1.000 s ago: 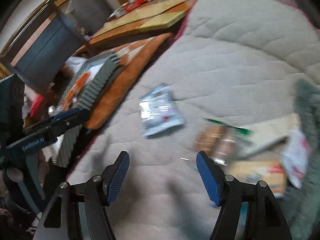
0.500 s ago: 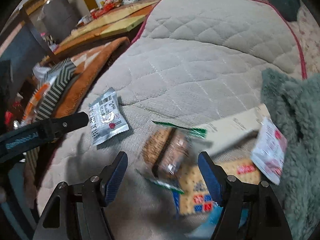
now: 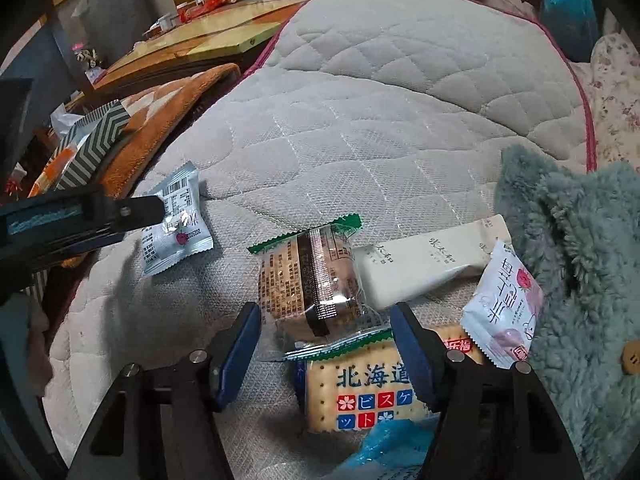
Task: Organize snacks
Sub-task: 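Return to the mattress and grasp the white printed packet with the left gripper, then grasp the round cookie packet with the right gripper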
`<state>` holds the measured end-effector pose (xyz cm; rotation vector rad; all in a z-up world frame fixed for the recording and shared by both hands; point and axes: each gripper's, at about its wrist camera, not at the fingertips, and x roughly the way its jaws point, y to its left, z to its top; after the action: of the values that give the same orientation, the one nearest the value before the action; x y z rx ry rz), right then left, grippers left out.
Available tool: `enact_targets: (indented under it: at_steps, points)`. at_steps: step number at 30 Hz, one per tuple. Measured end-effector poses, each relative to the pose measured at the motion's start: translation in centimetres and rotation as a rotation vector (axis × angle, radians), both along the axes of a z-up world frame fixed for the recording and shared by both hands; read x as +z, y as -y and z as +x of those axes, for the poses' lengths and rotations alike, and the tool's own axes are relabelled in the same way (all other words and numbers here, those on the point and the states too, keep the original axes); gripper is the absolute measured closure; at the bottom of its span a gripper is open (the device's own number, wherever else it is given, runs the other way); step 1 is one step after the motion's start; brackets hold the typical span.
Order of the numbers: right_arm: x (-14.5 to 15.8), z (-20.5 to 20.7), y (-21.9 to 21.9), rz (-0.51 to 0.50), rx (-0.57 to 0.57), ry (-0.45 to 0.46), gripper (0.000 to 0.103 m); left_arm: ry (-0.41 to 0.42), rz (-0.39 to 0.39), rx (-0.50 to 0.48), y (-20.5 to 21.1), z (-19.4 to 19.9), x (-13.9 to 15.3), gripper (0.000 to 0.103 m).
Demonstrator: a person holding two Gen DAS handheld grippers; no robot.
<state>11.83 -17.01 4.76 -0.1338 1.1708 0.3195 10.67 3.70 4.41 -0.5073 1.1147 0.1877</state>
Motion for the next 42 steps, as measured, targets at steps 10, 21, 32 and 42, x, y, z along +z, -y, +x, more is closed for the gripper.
enact_targets:
  at_steps: [10, 21, 32, 42]
  points:
    - [-0.5, 0.5, -0.6, 0.004, 0.034, 0.005, 0.036, -0.056, 0.087, 0.007, 1.2, 2.1, -1.5, 0.04]
    - [-0.2, 0.2, -0.6, 0.015, 0.062, -0.008, 0.045, -0.001, 0.034, -0.099, -0.7, 0.3, -1.4, 0.051]
    - [0.0, -3.5, -3.1, -0.048, 0.154, -0.068, 0.044, -0.008, 0.084, -0.166, -1.7, -4.4, -0.8, 0.05]
    - [-1.1, -3.3, -5.4, -0.19, 0.22, -0.081, 0.036, -0.029, 0.144, -0.182, -1.4, -6.3, -2.1, 0.05]
